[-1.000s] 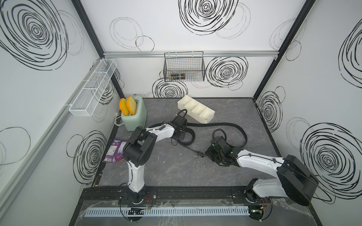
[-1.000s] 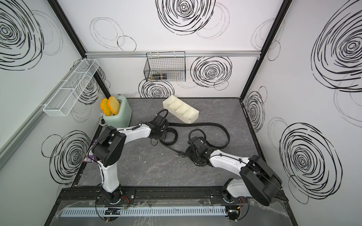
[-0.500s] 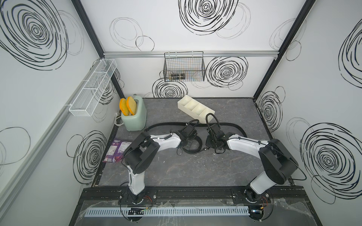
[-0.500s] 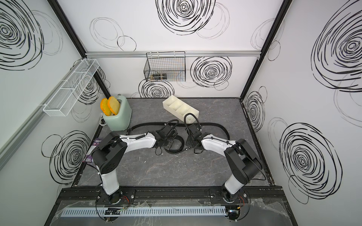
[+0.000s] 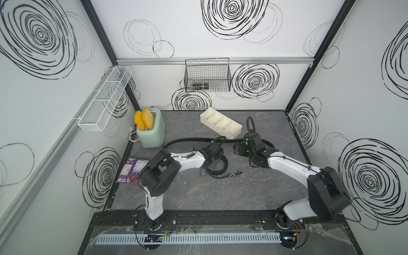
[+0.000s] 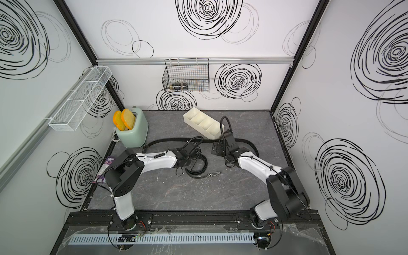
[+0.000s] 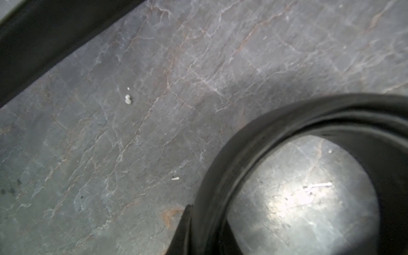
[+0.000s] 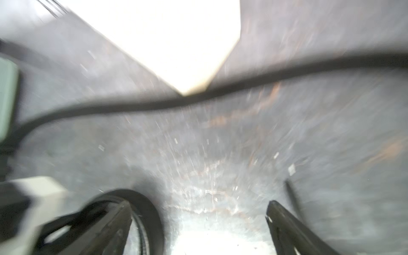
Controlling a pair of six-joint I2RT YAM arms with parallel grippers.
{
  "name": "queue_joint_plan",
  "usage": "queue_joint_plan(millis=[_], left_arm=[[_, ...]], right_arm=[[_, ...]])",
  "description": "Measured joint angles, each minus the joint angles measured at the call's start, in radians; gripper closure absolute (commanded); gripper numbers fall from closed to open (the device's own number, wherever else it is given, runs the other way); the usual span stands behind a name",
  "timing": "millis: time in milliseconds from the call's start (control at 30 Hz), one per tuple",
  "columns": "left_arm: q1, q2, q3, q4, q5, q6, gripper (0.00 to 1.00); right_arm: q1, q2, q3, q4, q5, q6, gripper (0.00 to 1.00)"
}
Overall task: Place the belts into the storage roll
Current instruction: Roll the belt at the center of the board.
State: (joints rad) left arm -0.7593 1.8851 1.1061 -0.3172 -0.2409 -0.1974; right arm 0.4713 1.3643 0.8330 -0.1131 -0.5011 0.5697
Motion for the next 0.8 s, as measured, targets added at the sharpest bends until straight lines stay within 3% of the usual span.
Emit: queue_joint_plan(millis=[167, 267, 367, 533, 633, 800], left_arm=[[0.000, 0.000, 0.000, 0.000, 0.000, 0.003, 1.00], [0.000, 0.000, 0.000, 0.000, 0.000, 0.005, 1.00], [0.000, 0.000, 0.000, 0.000, 0.000, 0.007, 1.00], [0.000, 0.000, 0.000, 0.000, 0.000, 0.008, 1.00], [0.000, 0.000, 0.000, 0.000, 0.002, 0.008, 1.00], [0.000, 0.000, 0.000, 0.000, 0.002, 0.008, 1.00]], right_arm=[[0.008, -0.381, -0.156, 0.241, 0.062, -0.164, 0.01], [0.014, -0.500, -0.233, 0.304, 0.006, -0.355, 0.02], [0.080, -0.495, -0.234, 0.233, -0.042, -0.601, 0.02], [0.359, -0.439, -0.262, 0.070, 0.018, -0.952, 0.03], [0.452, -0.377, -0.300, 0.047, 0.062, -1.068, 0.03], [0.502, -0.274, -0.342, 0.053, 0.135, -1.155, 0.03]])
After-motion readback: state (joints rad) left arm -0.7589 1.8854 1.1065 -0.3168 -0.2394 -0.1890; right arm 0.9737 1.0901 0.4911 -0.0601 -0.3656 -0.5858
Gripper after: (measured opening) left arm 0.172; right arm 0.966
